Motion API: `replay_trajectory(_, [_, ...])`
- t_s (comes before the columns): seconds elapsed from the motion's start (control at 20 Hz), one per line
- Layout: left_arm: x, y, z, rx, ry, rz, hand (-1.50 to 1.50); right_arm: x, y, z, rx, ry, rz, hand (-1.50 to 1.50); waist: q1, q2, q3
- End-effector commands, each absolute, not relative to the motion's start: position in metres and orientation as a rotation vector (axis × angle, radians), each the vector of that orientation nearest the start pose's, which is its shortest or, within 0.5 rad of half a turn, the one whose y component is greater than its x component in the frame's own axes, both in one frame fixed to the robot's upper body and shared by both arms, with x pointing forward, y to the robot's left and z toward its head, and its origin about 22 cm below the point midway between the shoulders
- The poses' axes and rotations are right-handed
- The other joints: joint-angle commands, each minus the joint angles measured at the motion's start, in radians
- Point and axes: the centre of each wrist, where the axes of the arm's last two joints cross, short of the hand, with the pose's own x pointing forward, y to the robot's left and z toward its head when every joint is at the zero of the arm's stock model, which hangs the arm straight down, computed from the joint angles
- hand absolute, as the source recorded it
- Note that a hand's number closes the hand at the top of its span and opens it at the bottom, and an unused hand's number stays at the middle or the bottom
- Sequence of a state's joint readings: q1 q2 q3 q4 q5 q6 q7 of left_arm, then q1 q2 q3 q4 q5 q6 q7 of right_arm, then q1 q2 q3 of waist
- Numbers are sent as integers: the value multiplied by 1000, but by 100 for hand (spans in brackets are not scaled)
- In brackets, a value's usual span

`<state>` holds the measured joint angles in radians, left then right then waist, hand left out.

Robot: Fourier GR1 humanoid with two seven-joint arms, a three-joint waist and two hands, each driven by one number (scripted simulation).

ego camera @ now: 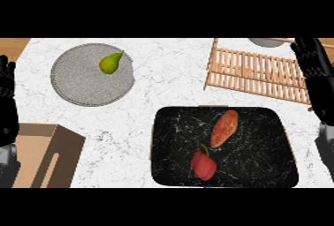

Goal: Pick the sweet potato from the tray and place it in the tiered shelf

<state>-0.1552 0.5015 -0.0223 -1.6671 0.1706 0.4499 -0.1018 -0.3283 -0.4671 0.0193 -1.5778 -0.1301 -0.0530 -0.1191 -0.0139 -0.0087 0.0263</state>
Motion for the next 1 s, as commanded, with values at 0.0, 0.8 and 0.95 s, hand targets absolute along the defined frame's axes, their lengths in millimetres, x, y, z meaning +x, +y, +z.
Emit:
replay_trajectory(0.0, [268,313,88,493,-1836,20,0,288,-305,119,-322,-1973,176,150,-7,5,-26])
replay_trajectory(0.8, [221,320,5,152,-1128,135,0,167,-329,12,-781,-1311,-284,-150,-80,4,-34])
replay_trajectory(0.95, [230,315,4,134,-1139,130,0,157,-308,21,-699,-1293,-220,-150,-69,10,-35])
